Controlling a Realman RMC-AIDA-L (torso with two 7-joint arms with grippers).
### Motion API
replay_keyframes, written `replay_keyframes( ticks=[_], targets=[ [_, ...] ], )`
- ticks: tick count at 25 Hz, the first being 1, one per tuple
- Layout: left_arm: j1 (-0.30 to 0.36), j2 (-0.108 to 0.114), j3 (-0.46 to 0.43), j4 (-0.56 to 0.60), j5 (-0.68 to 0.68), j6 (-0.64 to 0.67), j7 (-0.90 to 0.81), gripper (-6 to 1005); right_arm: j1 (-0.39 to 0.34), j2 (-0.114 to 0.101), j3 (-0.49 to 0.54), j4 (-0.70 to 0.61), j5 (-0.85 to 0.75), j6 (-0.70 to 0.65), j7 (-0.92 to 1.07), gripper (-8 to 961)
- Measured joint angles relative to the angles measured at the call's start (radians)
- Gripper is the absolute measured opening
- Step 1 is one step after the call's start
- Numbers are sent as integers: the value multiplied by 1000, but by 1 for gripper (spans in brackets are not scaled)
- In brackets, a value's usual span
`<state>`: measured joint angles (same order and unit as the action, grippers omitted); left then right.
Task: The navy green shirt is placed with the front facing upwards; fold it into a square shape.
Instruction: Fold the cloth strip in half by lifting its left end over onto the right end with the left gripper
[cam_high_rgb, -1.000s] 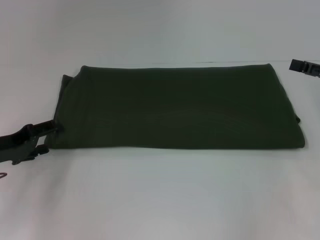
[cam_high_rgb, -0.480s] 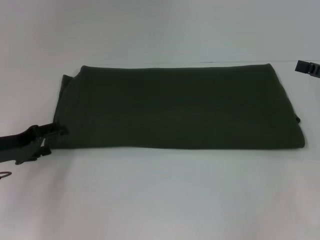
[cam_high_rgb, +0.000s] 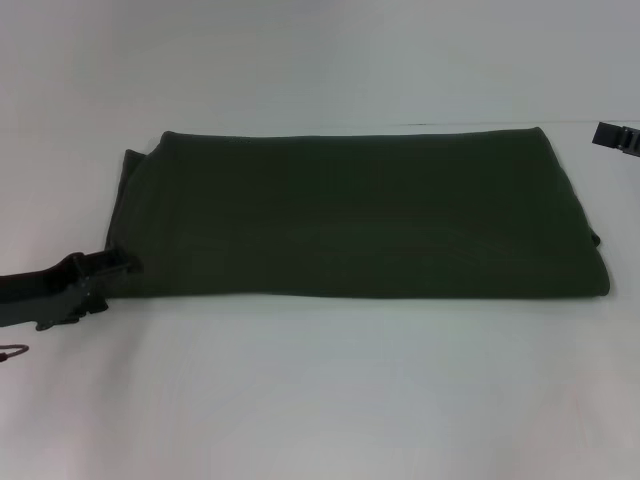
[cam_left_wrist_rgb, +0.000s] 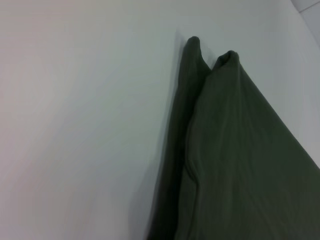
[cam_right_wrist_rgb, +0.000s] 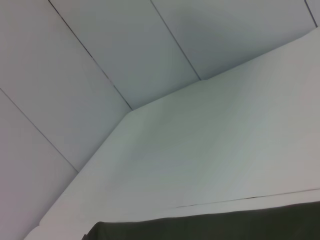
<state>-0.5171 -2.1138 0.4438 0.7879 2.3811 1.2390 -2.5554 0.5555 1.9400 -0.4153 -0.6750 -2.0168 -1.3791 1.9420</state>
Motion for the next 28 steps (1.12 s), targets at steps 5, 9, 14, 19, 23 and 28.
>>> replay_keyframes(
  ticks=[5, 9, 14, 19, 23, 28],
  targets=[
    [-1, 0, 4, 0, 1, 4, 0, 884, 0, 0, 2, 0, 0, 0, 0, 906],
    [-4, 0, 4, -2, 1, 4, 1, 883, 0, 0, 3, 0, 0, 0, 0, 905],
    [-11, 0, 8, -15, 1, -6, 4, 883, 0, 0, 3, 0, 0, 0, 1, 905],
    [-13, 0, 17, -16, 1, -20, 5, 883, 0, 0, 3, 0, 0, 1, 1, 905],
    [-13, 1, 17, -16, 2, -31, 6, 883, 0, 0, 4, 0, 0, 1, 2, 905],
    [-15, 1, 24, -16, 3, -48, 6, 884, 0, 0, 4, 0, 1, 2, 2, 906]
  ],
)
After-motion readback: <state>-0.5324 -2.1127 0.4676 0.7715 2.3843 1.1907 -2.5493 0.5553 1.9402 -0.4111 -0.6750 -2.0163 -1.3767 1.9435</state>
